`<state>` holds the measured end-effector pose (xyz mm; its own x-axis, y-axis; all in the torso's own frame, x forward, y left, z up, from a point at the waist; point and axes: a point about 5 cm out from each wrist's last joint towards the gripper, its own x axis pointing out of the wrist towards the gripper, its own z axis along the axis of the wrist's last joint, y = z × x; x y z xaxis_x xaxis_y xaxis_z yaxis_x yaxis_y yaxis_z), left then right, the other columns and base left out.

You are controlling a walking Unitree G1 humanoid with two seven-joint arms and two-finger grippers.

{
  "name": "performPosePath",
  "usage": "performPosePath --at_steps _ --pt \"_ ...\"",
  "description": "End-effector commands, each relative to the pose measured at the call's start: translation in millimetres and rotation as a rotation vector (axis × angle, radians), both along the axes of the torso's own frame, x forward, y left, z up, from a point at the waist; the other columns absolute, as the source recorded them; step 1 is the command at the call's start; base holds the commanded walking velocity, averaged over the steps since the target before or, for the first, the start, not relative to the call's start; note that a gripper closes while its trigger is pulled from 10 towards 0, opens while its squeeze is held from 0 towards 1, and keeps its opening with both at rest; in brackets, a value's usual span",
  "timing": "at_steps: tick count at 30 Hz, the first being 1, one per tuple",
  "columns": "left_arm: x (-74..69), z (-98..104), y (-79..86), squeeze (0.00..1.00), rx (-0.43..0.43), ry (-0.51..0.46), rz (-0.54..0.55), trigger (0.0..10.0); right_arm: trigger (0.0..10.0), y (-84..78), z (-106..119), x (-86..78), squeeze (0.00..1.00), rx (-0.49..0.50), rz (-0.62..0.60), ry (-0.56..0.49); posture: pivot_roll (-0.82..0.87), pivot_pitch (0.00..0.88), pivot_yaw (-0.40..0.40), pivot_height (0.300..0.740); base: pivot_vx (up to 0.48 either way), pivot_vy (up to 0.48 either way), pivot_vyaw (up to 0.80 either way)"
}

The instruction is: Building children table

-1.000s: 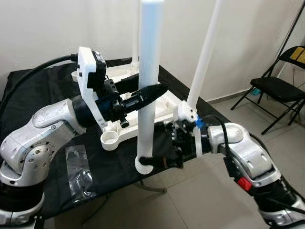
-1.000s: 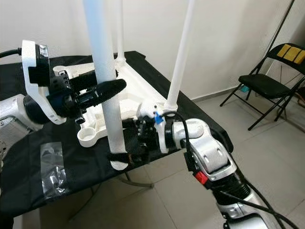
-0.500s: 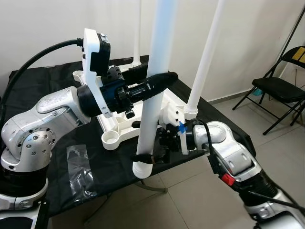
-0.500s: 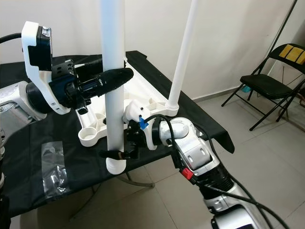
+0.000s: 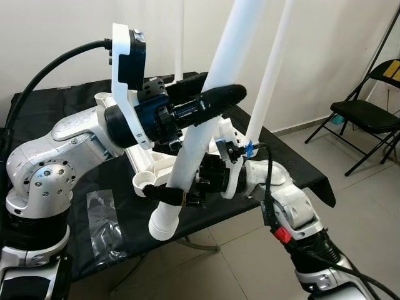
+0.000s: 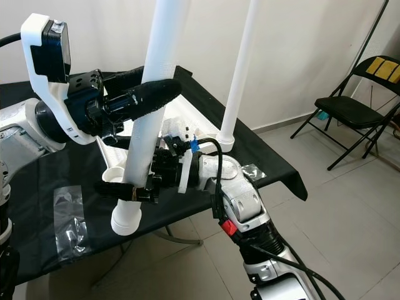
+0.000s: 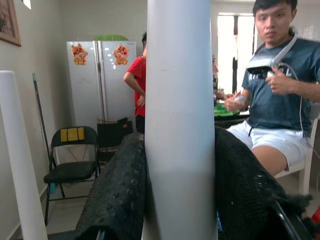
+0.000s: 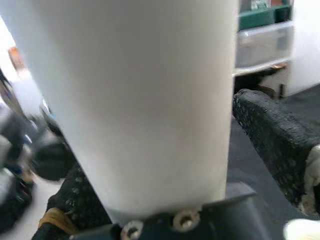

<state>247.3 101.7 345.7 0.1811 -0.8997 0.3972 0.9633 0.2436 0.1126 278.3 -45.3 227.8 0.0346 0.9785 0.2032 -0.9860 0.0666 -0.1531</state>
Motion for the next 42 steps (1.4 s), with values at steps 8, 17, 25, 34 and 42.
performPosePath --at_steps 8,17,25,34,42 --pt "-1.8 1.8 -5.1 0.0 -0.034 0.011 -0.038 0.0 10.0 12.1 -17.0 -3.2 0.0 0.056 -0.007 0.211 0.03 0.0 -0.059 0.74 0.0 0.0 0.0" --pt "-2.8 1.2 -5.4 0.0 -0.054 0.018 -0.044 0.0 10.0 10.7 -20.0 -2.6 0.0 0.076 -0.008 0.247 0.03 0.0 -0.06 0.74 0.0 0.0 0.0" --pt "-5.2 -1.1 -5.9 0.0 -0.069 0.028 -0.054 0.0 10.0 4.8 -19.4 0.0 0.0 -0.026 -0.031 0.12 0.03 0.0 -0.061 0.74 0.0 0.0 0.0" --pt "-6.3 -2.3 -6.6 0.0 -0.074 0.035 -0.067 0.0 0.0 10.7 -13.2 -0.5 0.0 0.0 -0.017 0.118 0.03 0.0 -0.06 0.74 0.0 0.0 0.0" --pt "-6.1 -2.5 -6.1 0.0 -0.078 0.038 -0.077 0.0 0.0 14.6 -11.9 -3.0 0.0 0.017 0.0 0.113 0.03 0.0 -0.06 0.74 0.0 0.0 0.0"
